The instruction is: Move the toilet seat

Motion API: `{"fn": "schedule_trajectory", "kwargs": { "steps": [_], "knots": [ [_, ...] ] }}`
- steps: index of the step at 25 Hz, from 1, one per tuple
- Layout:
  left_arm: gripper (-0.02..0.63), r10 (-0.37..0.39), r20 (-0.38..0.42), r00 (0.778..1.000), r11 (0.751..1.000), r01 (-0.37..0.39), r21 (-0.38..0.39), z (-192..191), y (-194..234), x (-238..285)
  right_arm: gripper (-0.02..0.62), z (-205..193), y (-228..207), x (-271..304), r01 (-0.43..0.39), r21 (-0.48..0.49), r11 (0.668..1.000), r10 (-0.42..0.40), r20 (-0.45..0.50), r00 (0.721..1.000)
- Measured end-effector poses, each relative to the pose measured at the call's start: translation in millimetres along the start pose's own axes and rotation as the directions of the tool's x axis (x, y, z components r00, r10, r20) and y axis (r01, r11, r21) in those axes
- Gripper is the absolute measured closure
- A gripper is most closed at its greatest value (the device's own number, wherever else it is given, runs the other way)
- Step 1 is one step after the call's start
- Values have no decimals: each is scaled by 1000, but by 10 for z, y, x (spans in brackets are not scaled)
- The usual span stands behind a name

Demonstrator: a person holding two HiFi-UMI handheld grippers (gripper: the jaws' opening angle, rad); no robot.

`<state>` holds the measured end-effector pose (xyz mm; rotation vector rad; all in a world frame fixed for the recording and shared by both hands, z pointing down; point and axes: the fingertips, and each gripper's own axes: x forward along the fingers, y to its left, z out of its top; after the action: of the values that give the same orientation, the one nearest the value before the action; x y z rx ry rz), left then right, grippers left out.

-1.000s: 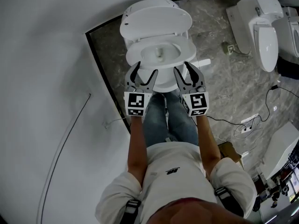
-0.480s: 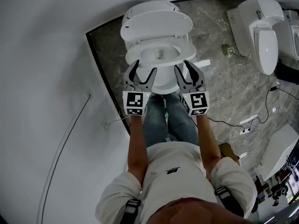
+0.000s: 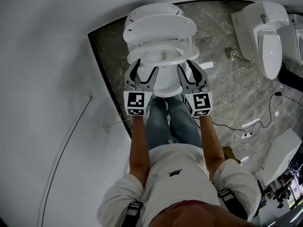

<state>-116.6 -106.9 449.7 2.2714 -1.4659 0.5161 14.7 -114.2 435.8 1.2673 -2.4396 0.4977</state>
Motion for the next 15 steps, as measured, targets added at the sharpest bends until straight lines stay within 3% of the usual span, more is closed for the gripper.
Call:
{"fn": "schedule_trajectory", "kwargs": {
  "steps": [15],
  "knots": [
    [316,22,27,999,1000,-22,3,205,166,187,425,200,-125,202,-7,-10,1000,8,19,1000]
  ]
}}
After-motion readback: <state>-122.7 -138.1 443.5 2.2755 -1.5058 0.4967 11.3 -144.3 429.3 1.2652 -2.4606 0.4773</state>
